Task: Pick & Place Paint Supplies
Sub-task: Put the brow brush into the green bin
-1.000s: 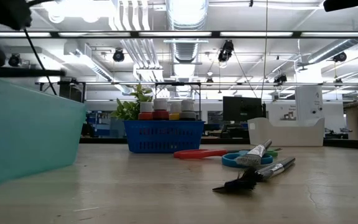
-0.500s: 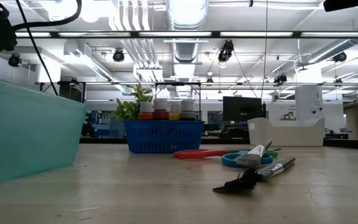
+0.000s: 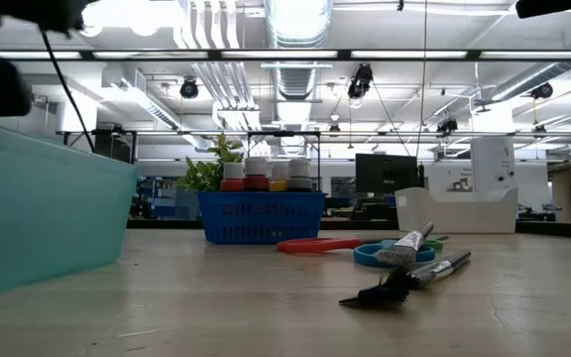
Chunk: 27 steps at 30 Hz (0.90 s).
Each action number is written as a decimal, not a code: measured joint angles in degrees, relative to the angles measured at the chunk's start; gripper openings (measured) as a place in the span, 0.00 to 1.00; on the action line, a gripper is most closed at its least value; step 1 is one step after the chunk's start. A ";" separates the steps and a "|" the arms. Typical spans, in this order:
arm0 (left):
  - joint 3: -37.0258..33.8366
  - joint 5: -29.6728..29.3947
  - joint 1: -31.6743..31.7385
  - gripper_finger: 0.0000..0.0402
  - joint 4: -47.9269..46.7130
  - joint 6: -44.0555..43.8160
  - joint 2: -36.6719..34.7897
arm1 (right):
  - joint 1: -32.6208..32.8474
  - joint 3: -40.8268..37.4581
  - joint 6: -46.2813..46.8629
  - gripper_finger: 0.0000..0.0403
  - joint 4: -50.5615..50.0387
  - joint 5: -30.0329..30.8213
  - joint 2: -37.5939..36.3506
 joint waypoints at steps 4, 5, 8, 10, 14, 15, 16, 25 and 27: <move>0.00 -1.24 0.30 0.33 9.93 4.85 0.16 | 0.00 0.00 0.00 0.63 -0.02 0.00 0.00; 0.06 -1.96 0.29 0.33 12.50 6.85 0.30 | 0.00 0.00 0.00 0.63 -0.02 0.00 0.00; 0.04 -4.84 0.29 0.33 17.92 11.59 0.49 | 0.00 0.00 0.01 0.63 -0.05 0.00 0.00; 0.31 -6.73 0.48 0.33 19.32 14.48 0.73 | 0.00 0.00 0.20 0.63 -0.04 -1.07 0.00; 1.85 -10.66 0.46 0.33 19.17 21.33 0.81 | 0.00 -0.23 0.10 0.63 0.38 -6.86 0.00; 2.33 -11.95 0.35 0.33 19.26 23.36 0.81 | 0.00 -0.47 -0.62 0.63 1.10 -8.13 0.13; 2.83 -12.94 0.25 0.33 19.25 25.55 0.81 | 0.00 -0.67 -1.89 0.63 2.08 -9.19 0.36; 4.15 -16.18 0.15 0.33 19.44 33.30 0.79 | -4.70 -1.07 -22.57 0.63 18.85 -23.98 5.41; 4.15 -16.18 0.15 0.33 19.36 32.84 0.77 | -7.05 -1.05 -26.13 0.63 20.74 -27.62 6.73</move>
